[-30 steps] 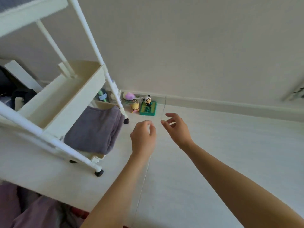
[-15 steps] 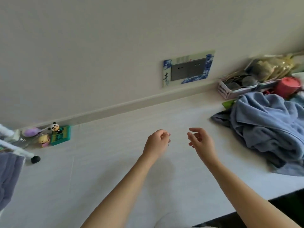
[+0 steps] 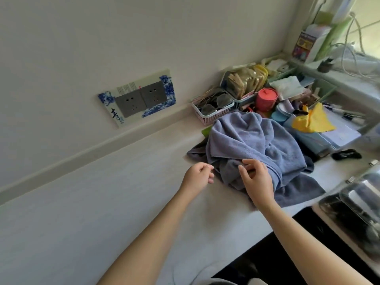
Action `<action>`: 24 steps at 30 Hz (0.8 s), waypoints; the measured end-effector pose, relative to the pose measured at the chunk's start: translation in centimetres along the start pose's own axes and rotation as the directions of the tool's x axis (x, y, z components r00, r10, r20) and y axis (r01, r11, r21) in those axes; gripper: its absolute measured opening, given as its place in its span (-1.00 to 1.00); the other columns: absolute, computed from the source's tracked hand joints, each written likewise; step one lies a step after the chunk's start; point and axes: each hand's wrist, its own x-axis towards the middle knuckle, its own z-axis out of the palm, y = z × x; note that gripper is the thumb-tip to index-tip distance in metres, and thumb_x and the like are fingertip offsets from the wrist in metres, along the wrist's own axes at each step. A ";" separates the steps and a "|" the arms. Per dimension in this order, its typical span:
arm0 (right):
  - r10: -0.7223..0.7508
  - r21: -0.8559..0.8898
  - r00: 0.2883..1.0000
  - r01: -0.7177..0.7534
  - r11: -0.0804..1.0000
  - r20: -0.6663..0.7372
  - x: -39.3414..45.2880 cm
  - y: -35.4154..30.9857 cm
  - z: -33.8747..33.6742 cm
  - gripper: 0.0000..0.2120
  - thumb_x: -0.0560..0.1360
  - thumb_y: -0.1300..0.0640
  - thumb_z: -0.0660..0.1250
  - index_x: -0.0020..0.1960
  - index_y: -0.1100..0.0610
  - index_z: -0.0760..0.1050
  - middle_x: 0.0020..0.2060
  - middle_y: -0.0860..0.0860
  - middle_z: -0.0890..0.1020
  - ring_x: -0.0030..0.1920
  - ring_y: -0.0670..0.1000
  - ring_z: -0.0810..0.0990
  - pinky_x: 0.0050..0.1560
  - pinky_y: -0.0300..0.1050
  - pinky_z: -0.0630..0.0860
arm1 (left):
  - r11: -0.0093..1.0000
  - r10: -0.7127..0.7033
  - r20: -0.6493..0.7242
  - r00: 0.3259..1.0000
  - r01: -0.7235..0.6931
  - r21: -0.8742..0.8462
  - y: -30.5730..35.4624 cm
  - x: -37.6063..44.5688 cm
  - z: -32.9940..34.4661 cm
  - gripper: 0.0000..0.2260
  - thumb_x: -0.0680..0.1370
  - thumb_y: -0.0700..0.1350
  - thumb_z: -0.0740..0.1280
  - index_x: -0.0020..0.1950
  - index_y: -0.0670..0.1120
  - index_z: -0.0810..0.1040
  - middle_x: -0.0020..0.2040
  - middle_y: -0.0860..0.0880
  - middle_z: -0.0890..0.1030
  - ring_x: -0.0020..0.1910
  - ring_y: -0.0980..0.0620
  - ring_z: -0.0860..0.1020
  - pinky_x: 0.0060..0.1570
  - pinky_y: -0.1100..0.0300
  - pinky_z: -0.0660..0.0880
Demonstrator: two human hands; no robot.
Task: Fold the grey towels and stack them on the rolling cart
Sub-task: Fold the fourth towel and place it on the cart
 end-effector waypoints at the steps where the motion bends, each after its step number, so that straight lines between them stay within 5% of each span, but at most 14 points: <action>1: -0.018 -0.031 0.999 0.016 0.999 -0.036 0.4 0.3 -0.5 -0.80 0.49 0.06 0.35 0.09 0.09 0.51 -0.08 -0.01 0.51 -0.21 -0.13 0.46 -0.19 -0.38 0.36 | 1.000 0.001 0.005 1.000 -0.001 0.002 0.4 0.5 0.8 -0.82 0.60 -0.15 0.12 -0.02 -0.09 0.52 -0.21 -0.03 0.58 -0.35 0.07 0.56 -0.28 0.26 0.44; 7: -0.057 -0.220 0.982 0.016 0.975 -0.179 2.6 1.4 -2.5 -0.66 0.47 0.00 0.38 0.23 -0.02 0.50 0.09 0.03 0.43 -0.10 0.02 0.50 -0.14 -0.08 0.43 | 0.999 0.021 0.025 0.999 -0.020 -0.035 2.6 2.9 4.1 -0.86 0.62 -0.08 0.14 0.09 -0.03 0.47 0.00 -0.12 0.57 -0.28 0.07 0.56 -0.21 0.19 0.46; 12: -0.138 -0.404 0.981 0.072 0.912 -0.137 4.9 2.9 -2.8 -0.77 0.39 -0.08 0.45 -0.01 -0.01 0.64 0.02 0.06 0.53 0.09 0.20 0.40 0.13 0.02 0.21 | 0.964 -0.082 0.107 0.991 0.106 -0.242 4.0 4.4 5.3 -0.60 0.65 0.04 0.08 0.50 0.07 0.17 0.27 -0.10 0.44 0.00 -0.02 0.52 -0.26 0.22 0.49; 18: -0.031 -0.216 0.998 0.018 0.976 -0.059 6.2 3.2 -2.8 -0.86 0.44 -0.03 0.41 -0.14 0.04 0.58 -0.09 -0.06 0.59 0.10 0.08 0.40 0.05 -0.11 0.10 | 0.829 -0.140 0.042 0.989 0.140 -0.541 4.6 6.1 5.5 -0.69 0.64 -0.01 0.11 0.36 -0.02 0.39 0.35 -0.05 0.46 0.21 0.06 0.47 -0.16 0.18 0.46; 22: -0.025 -0.045 1.000 0.026 0.999 0.007 6.6 2.0 -3.1 -0.87 0.50 0.04 0.35 -0.19 0.07 0.52 -0.26 -0.08 0.56 -0.02 0.00 0.43 0.11 -0.08 0.27 | 0.925 -0.007 -0.155 0.988 -0.053 -0.376 5.4 5.4 4.7 -0.62 0.59 -0.22 0.13 0.41 -0.09 0.38 0.33 0.00 0.41 0.16 0.01 0.49 -0.05 0.30 0.50; 24: -0.048 0.034 0.999 0.048 0.998 0.009 6.5 0.6 -3.1 -0.85 0.51 0.07 0.33 -0.19 0.11 0.50 -0.31 -0.04 0.56 -0.16 -0.01 0.47 -0.08 -0.22 0.33 | 0.963 0.083 -0.229 0.970 -0.137 -0.231 6.1 4.5 3.6 -0.56 0.52 -0.16 0.17 0.41 -0.09 0.39 0.33 -0.04 0.41 0.17 -0.06 0.51 0.16 0.19 0.48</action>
